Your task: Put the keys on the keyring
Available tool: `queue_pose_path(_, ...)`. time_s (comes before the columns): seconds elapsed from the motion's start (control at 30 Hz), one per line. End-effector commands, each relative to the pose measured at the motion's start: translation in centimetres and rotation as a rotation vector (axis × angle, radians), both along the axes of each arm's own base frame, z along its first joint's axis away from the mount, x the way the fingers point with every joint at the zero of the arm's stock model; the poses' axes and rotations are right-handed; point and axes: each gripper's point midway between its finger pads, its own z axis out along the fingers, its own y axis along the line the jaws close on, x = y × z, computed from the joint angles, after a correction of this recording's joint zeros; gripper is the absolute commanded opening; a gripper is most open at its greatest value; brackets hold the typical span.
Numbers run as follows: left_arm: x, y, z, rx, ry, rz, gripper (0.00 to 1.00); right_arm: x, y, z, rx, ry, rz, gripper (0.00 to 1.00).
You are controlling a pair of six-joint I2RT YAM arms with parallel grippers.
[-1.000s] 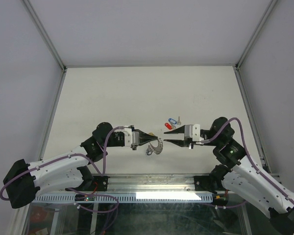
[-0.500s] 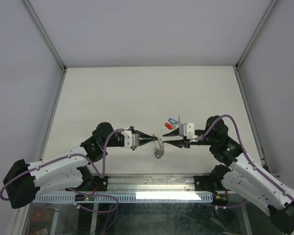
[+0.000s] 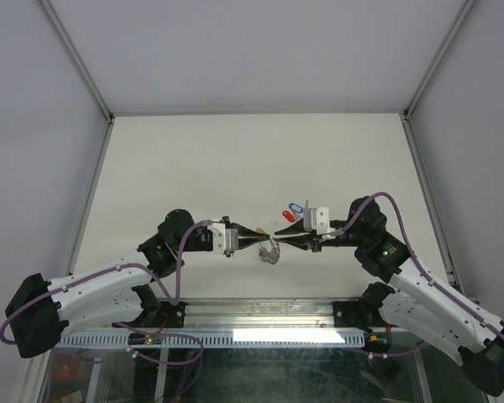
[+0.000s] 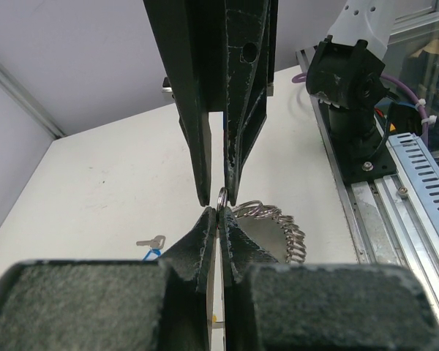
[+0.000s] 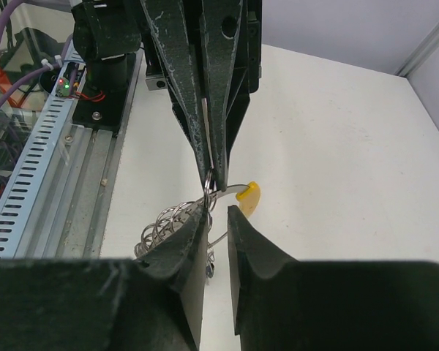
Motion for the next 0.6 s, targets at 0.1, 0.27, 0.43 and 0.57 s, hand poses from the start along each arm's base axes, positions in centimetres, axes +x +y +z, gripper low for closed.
queue_pose_path(0.1,-0.79,0.00,3.06,-0.080,-0.082,-0.036,0.00,-0.28,0.89,1.47,0.055,-0.039,0.031,0.16)
queue_pose_path(0.27,-0.67,-0.01,3.11,-0.081,-0.074,-0.030,0.00,-0.29,1.12,1.48,0.058,-0.037,0.036,0.17)
queue_pose_path(0.43,-0.63,-0.03,3.11,-0.081,-0.070,-0.029,0.00,-0.27,1.25,1.58,0.064,-0.039,0.037,0.17)
queue_pose_path(0.57,-0.58,-0.03,3.08,-0.080,-0.064,-0.025,0.00,-0.17,1.32,1.54,0.065,-0.037,0.035,0.17)
